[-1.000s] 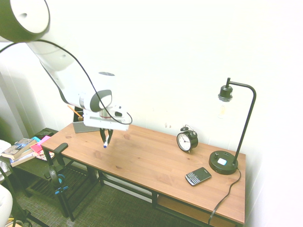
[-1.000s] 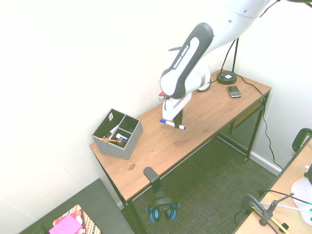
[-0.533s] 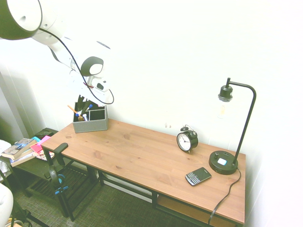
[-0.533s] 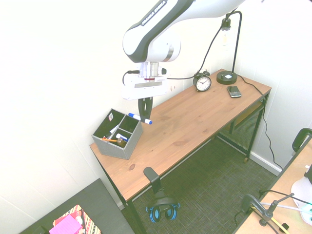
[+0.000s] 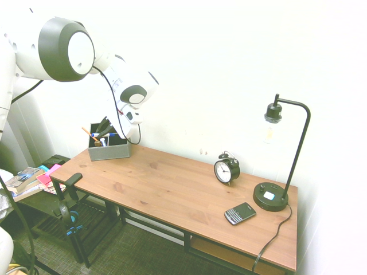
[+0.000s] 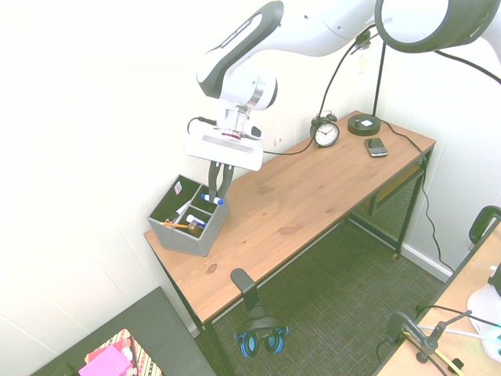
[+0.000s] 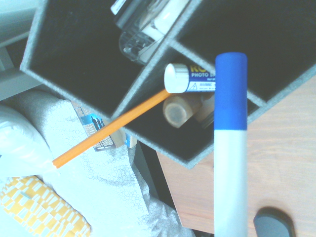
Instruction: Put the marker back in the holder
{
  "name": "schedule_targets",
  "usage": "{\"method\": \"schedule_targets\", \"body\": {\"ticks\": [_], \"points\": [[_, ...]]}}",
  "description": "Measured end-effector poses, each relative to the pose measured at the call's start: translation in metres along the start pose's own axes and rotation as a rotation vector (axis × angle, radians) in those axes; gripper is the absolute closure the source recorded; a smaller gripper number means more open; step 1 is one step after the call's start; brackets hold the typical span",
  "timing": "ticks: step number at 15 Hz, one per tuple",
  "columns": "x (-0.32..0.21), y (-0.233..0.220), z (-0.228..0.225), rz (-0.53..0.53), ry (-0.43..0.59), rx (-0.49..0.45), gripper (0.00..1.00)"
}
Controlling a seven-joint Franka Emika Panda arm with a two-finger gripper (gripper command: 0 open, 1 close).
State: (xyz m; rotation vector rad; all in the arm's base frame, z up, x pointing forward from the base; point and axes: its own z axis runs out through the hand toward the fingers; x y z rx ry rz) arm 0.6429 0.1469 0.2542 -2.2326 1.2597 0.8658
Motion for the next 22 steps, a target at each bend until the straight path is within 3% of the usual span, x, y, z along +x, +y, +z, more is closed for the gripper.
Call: {"method": "schedule_targets", "body": {"ticks": [4, 5, 10, 18, 22], "points": [[0.022, 0.004, 0.008, 0.048, -0.013, 0.002, 1.0], [0.027, 0.001, 0.011, 0.064, -0.016, 0.003, 0.0], [0.052, -0.026, 0.03, 0.092, -0.035, -0.004, 0.0], [0.061, -0.038, 0.011, 0.08, -0.023, 0.022, 0.0], [0.01, -0.037, -0.03, -0.018, 0.148, -0.047, 0.0]]}}
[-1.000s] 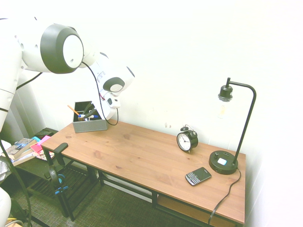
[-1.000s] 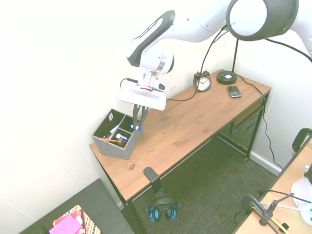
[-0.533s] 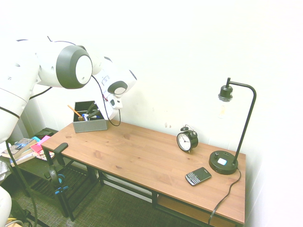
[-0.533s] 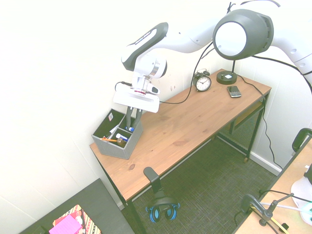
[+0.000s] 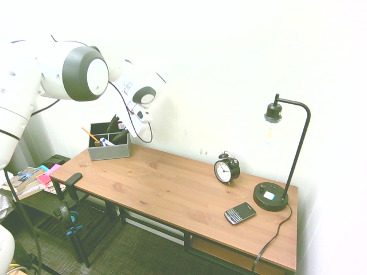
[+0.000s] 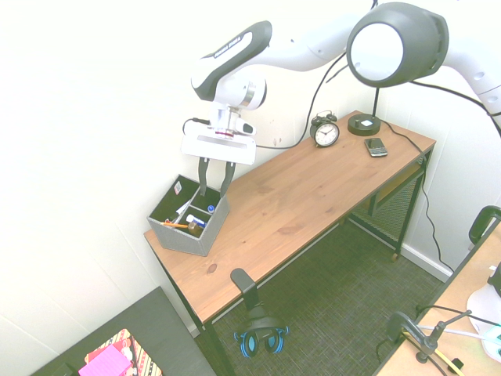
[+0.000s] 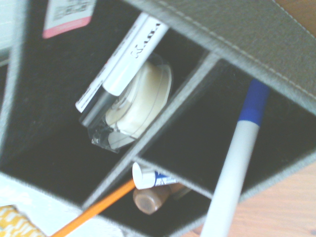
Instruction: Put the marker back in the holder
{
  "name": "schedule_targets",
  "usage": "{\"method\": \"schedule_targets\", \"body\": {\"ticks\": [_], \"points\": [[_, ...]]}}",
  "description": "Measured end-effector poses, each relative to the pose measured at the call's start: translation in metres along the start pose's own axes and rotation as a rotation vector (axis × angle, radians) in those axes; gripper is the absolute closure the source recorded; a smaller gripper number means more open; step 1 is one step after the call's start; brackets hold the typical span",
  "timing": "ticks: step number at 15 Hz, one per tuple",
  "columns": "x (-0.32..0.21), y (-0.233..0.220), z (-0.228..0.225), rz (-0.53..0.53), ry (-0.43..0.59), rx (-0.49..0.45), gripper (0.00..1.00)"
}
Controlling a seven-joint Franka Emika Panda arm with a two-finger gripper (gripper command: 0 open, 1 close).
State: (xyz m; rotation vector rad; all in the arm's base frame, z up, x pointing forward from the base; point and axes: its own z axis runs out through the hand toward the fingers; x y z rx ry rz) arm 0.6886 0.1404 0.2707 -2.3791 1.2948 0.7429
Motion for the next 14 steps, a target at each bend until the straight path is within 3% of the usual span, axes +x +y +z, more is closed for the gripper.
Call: {"method": "schedule_targets", "body": {"ticks": [4, 9, 11, 14], "points": [[-0.059, 0.039, -0.037, -0.056, 0.22, -0.145, 0.0], [-0.048, 0.122, -0.065, -0.072, 0.509, -0.31, 0.0], [-0.045, 0.144, -0.071, -0.097, 0.608, -0.264, 0.0], [-0.043, 0.186, -0.072, -0.112, 0.662, -0.186, 0.0]]}}
